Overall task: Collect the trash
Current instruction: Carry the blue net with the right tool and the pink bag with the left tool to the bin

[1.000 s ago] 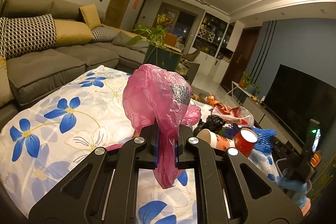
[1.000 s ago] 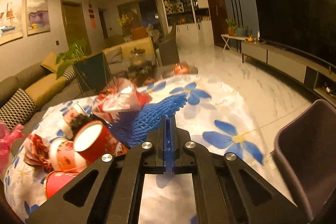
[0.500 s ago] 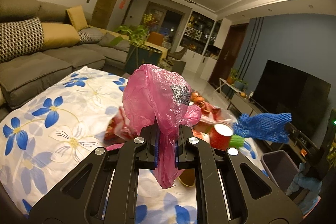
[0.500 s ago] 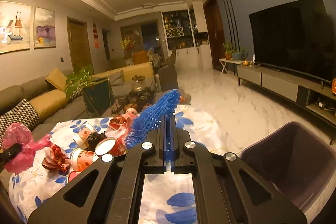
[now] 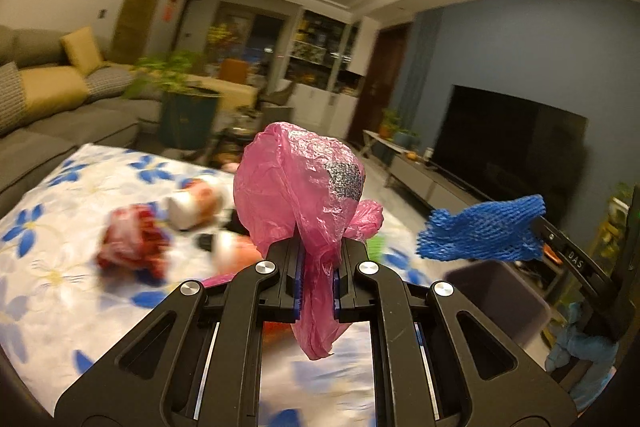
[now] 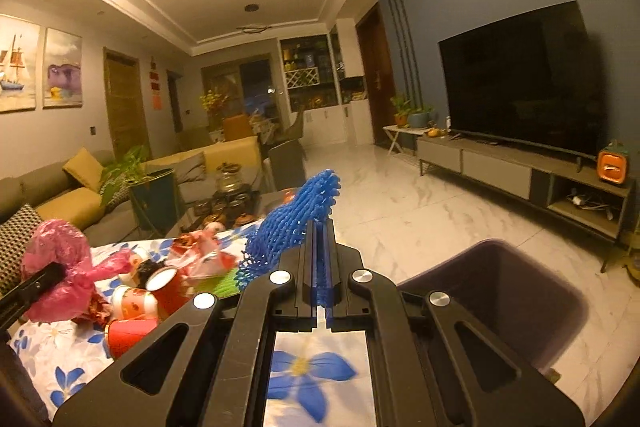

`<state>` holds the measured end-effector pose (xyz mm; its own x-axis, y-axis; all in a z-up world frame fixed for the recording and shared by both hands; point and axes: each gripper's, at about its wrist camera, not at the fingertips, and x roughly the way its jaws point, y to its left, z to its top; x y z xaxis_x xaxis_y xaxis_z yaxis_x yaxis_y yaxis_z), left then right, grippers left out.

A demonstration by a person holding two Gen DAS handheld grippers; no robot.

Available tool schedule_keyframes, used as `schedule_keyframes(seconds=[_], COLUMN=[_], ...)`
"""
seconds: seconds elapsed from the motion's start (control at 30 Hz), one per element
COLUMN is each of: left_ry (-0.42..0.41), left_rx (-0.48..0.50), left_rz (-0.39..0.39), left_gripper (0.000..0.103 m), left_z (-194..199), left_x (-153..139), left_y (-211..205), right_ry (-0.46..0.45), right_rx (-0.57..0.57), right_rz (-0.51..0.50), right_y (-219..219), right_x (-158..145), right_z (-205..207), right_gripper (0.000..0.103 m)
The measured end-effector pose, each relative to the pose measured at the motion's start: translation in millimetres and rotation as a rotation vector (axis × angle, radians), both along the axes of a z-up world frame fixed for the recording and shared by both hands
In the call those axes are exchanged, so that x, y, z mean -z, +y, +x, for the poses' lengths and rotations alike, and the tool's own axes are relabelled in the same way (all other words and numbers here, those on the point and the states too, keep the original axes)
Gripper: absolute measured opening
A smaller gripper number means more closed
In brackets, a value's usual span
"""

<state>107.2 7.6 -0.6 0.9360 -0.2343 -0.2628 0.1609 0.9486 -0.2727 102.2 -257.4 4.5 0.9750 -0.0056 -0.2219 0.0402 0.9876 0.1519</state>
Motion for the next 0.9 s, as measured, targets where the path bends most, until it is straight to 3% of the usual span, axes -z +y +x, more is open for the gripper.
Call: schedule_keyframes(seconds=[0.53,0.9], left_ry=[-0.038,-0.035], left_rx=[0.363,0.496], left_rz=[0.058,0.104], left_gripper=[0.009,0.01], left_z=[40,63], left_x=[5,22], left_y=[-166,-240], right_ry=[-0.021,-0.021], right_rx=[0.206,0.287], right_rz=[0.001,-0.017], right_y=[-78,-102], right_x=[3,14], right_z=[-26,-26], right_gripper=[0.003,0.003])
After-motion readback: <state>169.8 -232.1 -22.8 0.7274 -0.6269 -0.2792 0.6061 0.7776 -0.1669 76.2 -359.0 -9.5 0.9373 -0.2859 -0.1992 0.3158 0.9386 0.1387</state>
